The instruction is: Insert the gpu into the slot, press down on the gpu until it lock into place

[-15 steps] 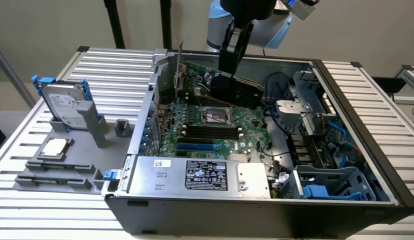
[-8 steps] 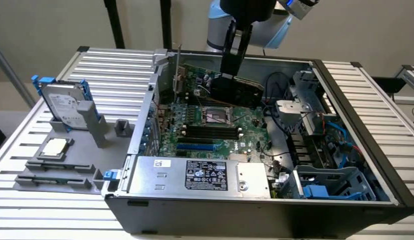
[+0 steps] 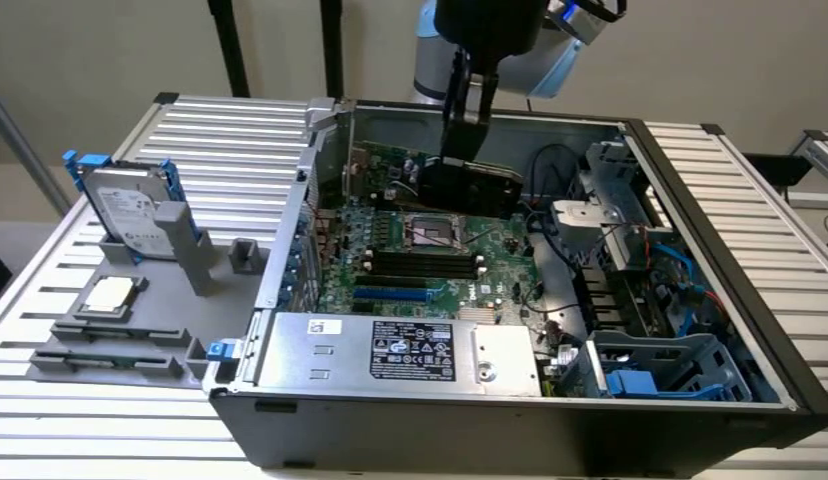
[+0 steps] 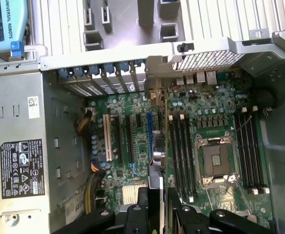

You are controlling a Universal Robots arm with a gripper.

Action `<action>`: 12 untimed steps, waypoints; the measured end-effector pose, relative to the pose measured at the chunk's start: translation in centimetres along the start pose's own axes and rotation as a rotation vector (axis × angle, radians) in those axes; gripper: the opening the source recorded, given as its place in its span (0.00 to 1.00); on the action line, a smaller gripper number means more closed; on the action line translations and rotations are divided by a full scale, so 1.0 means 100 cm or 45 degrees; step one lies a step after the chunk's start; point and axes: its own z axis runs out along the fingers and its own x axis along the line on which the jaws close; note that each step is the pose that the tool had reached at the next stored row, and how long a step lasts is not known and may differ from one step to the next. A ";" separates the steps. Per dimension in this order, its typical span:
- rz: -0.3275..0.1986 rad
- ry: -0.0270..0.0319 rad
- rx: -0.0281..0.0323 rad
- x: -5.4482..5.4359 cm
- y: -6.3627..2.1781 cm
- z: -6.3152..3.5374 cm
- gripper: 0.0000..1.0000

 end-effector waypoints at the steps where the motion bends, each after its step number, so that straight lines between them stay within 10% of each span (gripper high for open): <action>1: -0.002 -0.0027 0.0022 0.001 0.0018 0.0014 0.27; 4: -0.007 -0.0091 0.0111 0.003 0.0077 0.0052 0.27; 12: -0.012 -0.0235 0.0633 0.011 0.0201 0.0135 0.27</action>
